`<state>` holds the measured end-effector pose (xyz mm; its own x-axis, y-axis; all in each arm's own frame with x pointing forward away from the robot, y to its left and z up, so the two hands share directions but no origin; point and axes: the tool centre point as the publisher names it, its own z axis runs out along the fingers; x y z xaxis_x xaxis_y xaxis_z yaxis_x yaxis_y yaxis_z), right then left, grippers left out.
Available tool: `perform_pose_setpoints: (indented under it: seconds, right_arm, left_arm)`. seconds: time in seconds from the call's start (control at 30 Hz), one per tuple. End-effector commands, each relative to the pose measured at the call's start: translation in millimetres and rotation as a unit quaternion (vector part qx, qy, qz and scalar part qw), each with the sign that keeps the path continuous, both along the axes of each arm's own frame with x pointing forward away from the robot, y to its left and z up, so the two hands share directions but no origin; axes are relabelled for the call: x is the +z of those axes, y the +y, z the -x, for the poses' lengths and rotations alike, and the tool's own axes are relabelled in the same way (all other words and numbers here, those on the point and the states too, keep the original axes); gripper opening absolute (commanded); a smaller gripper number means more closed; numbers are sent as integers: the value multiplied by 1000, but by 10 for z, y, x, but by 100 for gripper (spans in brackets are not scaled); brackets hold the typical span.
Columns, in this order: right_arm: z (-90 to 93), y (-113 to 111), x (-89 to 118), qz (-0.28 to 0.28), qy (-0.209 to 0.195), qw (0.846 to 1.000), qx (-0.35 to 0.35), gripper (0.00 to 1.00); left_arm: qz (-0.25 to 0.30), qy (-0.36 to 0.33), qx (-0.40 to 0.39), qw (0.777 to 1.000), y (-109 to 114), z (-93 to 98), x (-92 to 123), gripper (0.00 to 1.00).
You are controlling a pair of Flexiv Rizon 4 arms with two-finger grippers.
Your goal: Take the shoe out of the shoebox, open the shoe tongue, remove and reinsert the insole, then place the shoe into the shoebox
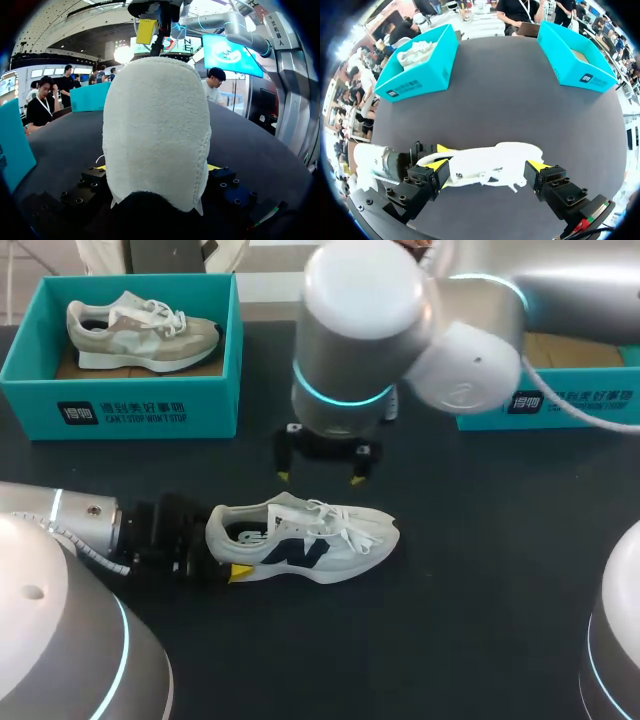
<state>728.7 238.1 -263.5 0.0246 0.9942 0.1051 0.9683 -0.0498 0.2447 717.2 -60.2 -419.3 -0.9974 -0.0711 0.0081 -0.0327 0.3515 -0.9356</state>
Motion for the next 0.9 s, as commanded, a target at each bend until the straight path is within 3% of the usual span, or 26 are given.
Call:
perform_pose_setpoints:
  seconds: [0.03,0.53,0.7,0.9]
  right_arm:
    - [245,397,16,44,16,998,-32,100]
    - [303,442,29,40,17,998,-37,100]
    - [357,546,-238,45,52,997,-45,100]
    - [384,562,-448,50,55,994,-81,100]
  left_arm:
    - [0,0,0,1000,-20,0,-39,0]
    - [0,0,0,1000,-20,0,-39,0]
    - [0,0,0,1000,-20,0,-39,0]
    - [0,0,0,1000,-20,0,-39,0]
